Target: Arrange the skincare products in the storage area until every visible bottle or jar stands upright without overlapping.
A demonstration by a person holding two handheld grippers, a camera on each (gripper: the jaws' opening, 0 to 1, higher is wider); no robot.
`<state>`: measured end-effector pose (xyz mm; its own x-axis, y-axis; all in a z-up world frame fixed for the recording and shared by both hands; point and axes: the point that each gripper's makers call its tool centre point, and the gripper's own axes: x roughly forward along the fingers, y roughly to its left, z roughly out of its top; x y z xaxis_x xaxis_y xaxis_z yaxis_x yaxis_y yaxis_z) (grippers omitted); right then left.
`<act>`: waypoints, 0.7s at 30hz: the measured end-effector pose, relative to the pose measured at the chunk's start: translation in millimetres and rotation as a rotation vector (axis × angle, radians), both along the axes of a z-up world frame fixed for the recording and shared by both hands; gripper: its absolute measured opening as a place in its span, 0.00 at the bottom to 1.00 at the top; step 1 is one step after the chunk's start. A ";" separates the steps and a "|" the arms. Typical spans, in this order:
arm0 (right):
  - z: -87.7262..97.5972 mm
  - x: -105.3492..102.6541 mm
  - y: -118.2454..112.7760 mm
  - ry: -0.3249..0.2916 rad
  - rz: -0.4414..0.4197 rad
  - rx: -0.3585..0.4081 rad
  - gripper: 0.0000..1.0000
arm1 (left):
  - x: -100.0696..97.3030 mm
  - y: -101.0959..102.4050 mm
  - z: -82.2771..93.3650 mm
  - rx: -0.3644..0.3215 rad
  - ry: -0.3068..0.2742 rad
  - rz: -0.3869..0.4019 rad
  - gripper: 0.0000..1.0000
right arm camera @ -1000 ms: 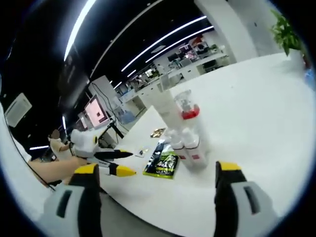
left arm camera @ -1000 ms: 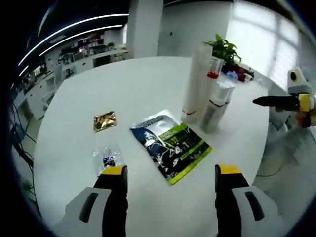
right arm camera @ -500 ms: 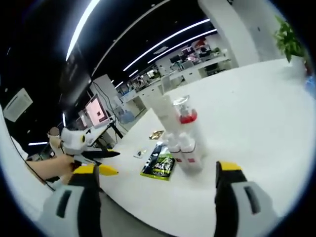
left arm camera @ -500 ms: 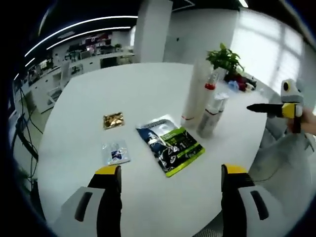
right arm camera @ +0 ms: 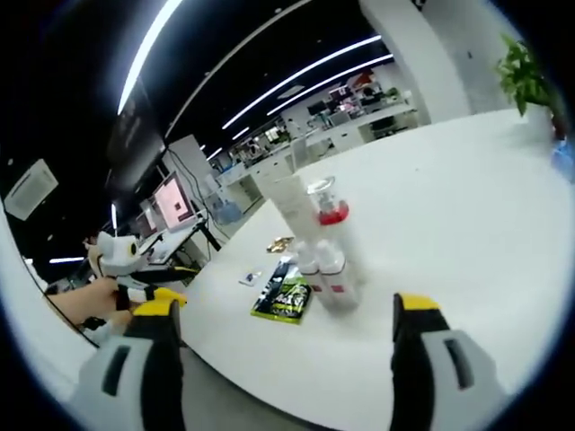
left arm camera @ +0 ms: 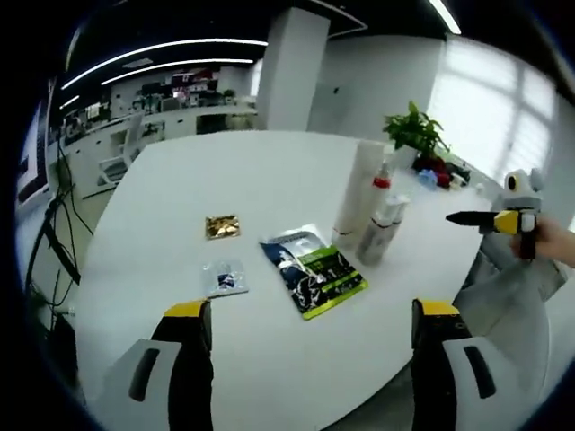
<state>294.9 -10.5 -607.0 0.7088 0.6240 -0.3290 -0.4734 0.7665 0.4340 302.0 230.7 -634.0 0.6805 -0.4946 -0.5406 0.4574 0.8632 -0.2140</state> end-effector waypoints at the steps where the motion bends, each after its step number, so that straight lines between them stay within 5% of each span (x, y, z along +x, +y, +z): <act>1: 0.2 -0.3 -1.0 -0.001 -0.002 -0.001 0.98 | -1.0 0.4 2.0 -0.004 -0.005 0.003 0.92; 21: -2.5 -3.5 -8.2 -0.005 -0.007 -0.029 0.99 | -12.5 6.4 6.1 -0.012 -0.008 0.032 0.97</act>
<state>291.4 -18.7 -609.5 0.7145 0.6095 -0.3436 -0.4701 0.7819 0.4093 289.4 237.1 -627.9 0.7006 -0.4788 -0.5290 0.4311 0.8749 -0.2209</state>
